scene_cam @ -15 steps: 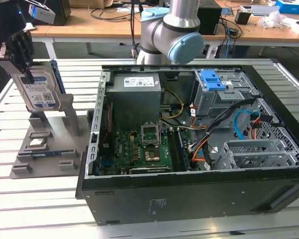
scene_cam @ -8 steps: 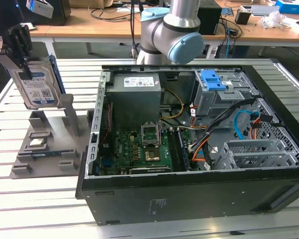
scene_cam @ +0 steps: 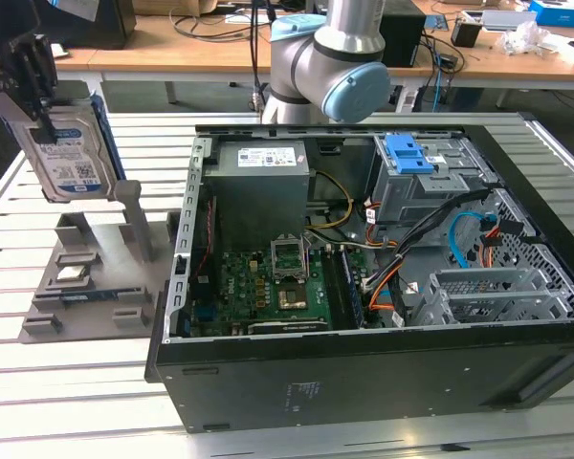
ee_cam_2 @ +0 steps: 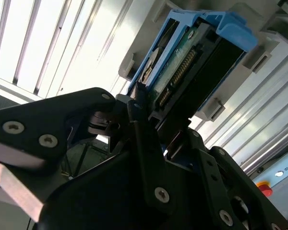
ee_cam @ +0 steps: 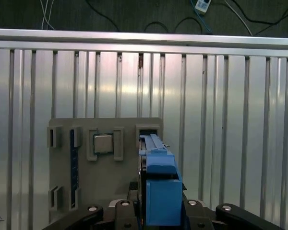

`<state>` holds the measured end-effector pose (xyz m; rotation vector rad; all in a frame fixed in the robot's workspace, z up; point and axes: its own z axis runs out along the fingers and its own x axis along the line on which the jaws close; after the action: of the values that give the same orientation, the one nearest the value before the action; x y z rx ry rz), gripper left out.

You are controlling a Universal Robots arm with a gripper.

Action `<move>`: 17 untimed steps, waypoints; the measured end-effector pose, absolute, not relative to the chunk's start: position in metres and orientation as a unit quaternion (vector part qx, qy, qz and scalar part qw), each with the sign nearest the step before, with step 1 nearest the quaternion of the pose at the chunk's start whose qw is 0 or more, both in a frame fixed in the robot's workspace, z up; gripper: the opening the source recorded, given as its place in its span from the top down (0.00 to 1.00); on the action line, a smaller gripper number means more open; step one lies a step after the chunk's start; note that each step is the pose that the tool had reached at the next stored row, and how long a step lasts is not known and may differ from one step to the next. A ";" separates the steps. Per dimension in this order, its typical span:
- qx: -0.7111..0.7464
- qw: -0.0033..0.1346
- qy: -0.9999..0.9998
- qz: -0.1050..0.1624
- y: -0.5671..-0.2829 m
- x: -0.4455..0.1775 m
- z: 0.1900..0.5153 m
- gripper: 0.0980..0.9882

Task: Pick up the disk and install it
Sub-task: 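Pick up the disk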

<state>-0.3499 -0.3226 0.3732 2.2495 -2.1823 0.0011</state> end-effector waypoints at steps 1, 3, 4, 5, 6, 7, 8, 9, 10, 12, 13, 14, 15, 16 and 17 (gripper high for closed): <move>0.718 0.004 -0.696 0.000 -0.323 -0.350 0.375 0.70; 0.718 0.004 -0.696 0.000 -0.323 -0.350 0.378 0.70; 0.718 0.004 -0.696 0.000 -0.323 -0.350 0.380 0.70; 0.718 0.004 -0.696 0.000 -0.323 -0.350 0.381 0.70; 0.718 0.004 -0.696 0.000 -0.323 -0.350 0.383 0.70; 0.718 0.004 -0.696 0.000 -0.323 -0.350 0.384 0.70; 0.718 0.004 -0.696 0.000 -0.323 -0.350 0.386 0.70; 0.718 0.004 -0.696 0.000 -0.323 -0.350 0.388 0.70; 0.718 0.004 -0.696 0.000 -0.323 -0.350 0.389 0.70; 0.718 0.004 -0.696 0.000 -0.323 -0.350 0.393 0.70; 0.718 0.004 -0.696 0.000 -0.323 -0.350 0.394 0.70; 0.718 0.004 -0.696 0.000 -0.323 -0.350 0.397 0.70; 0.718 0.004 -0.696 0.000 -0.323 -0.350 0.398 0.70; 0.718 0.004 -0.696 0.000 -0.323 -0.350 0.400 0.70; 0.718 0.004 -0.696 0.000 -0.323 -0.350 0.402 0.70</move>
<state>-0.3499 -0.3226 0.4021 2.2495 -2.1823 0.0011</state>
